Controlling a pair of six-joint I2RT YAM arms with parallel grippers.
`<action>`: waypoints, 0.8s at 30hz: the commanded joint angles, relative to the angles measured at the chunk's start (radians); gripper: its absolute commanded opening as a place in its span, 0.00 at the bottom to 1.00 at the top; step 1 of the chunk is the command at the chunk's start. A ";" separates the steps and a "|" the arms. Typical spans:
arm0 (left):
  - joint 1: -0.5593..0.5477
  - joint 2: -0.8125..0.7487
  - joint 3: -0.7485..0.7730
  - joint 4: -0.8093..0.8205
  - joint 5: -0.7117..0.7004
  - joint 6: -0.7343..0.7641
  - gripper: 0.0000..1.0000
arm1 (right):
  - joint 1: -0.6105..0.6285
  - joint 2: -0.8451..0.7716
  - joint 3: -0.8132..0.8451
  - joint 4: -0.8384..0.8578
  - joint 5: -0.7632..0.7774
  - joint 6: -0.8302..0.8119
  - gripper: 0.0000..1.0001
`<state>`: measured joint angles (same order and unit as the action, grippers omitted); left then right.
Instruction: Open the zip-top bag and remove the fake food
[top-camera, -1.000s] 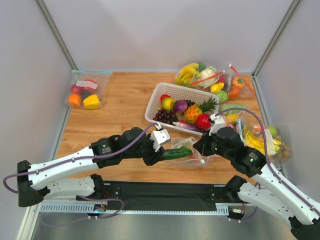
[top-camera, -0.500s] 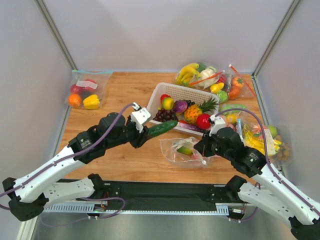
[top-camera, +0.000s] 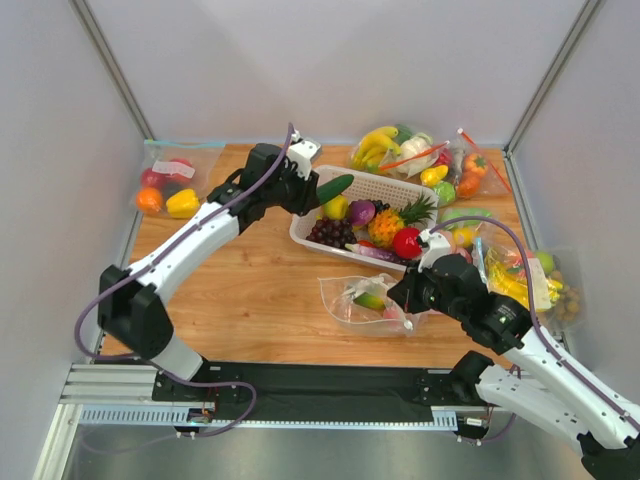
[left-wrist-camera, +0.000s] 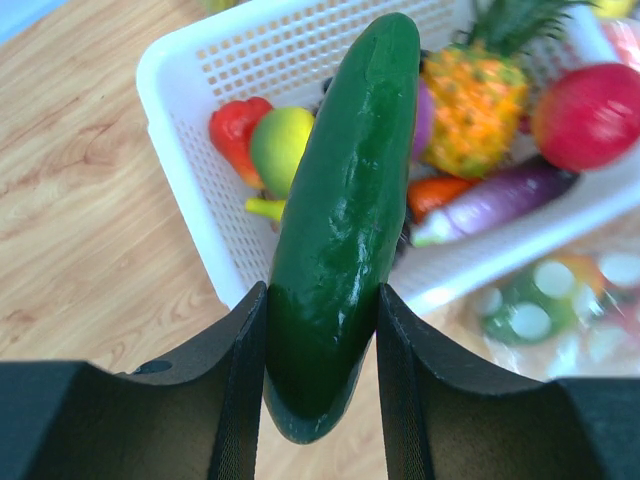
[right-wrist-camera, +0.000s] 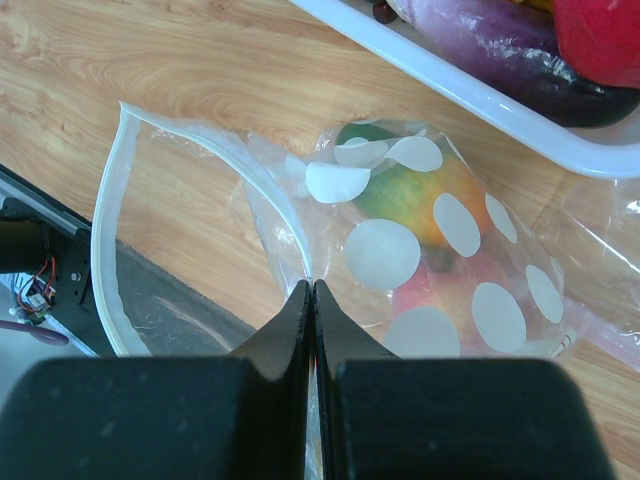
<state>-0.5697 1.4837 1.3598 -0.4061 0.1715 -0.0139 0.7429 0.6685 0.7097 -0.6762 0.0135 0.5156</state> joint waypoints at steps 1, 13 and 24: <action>0.031 0.134 0.123 0.084 0.039 -0.040 0.19 | -0.002 0.008 0.022 0.035 0.002 -0.002 0.00; 0.077 0.415 0.334 0.089 -0.075 -0.104 0.19 | -0.004 0.036 0.028 0.052 -0.027 -0.005 0.00; 0.079 0.406 0.196 0.125 -0.089 -0.173 0.19 | -0.002 0.060 0.040 0.069 -0.043 -0.017 0.00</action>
<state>-0.4900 1.9079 1.5833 -0.3119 0.0845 -0.1459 0.7429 0.7292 0.7097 -0.6598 -0.0170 0.5148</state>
